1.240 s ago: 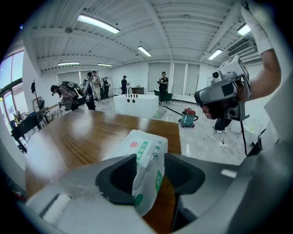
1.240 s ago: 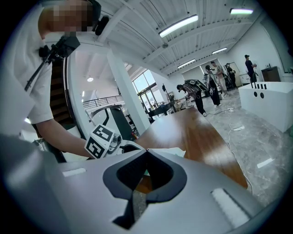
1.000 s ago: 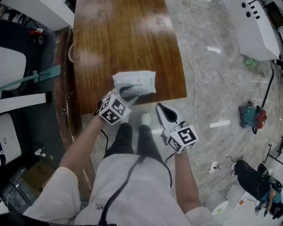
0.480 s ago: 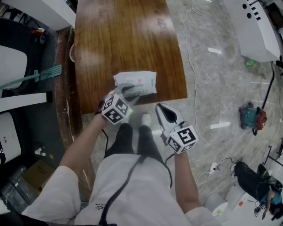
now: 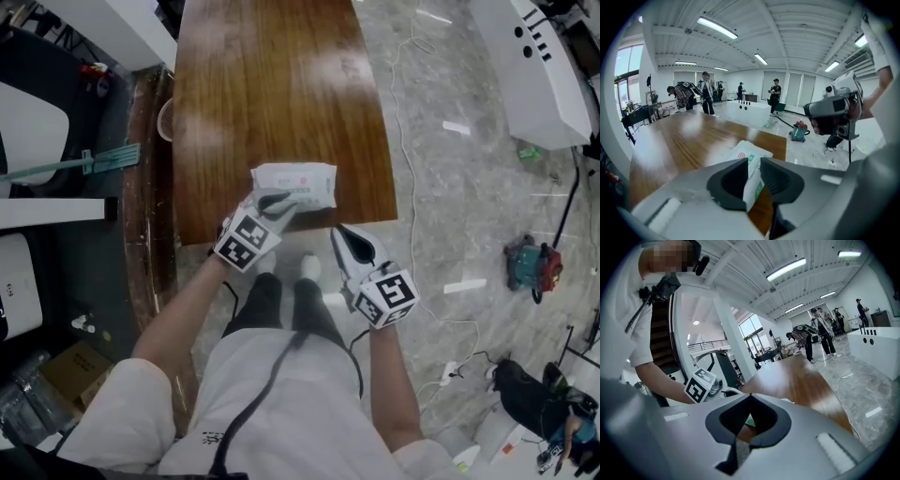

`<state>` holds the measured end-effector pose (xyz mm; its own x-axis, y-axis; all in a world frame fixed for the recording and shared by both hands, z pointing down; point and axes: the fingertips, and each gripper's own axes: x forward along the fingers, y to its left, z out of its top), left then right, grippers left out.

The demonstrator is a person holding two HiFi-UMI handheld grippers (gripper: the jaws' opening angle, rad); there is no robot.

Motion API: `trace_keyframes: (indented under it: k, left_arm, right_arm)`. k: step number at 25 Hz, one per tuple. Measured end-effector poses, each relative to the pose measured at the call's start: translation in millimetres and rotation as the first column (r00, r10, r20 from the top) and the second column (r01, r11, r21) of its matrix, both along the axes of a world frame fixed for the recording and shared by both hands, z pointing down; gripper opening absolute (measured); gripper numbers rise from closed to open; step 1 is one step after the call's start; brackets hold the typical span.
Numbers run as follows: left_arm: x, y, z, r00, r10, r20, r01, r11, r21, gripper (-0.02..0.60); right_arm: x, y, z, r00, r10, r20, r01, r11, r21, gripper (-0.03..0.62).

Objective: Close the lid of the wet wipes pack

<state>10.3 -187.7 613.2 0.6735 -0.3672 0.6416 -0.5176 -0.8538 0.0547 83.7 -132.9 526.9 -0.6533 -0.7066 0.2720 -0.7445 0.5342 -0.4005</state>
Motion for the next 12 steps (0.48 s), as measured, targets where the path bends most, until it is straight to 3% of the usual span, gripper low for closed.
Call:
trace_keyframes:
  k: [7, 12]
  left_arm:
    - [-8.1, 12.8, -48.1, 0.994, -0.075, -0.082, 0.079, 0.996, 0.047, 0.006]
    - [-16.4, 21.7, -83.8, 0.976, -0.134, -0.169, 0.145, 0.988, 0.056, 0.005]
  right_arm:
    - [-9.3, 5.8, -28.4, 1.000, -0.009, 0.016, 0.008, 0.999, 0.051, 0.008]
    - [-14.1, 10.3, -51.3, 1.000, -0.012, 0.022, 0.010, 0.995, 0.099, 0.008]
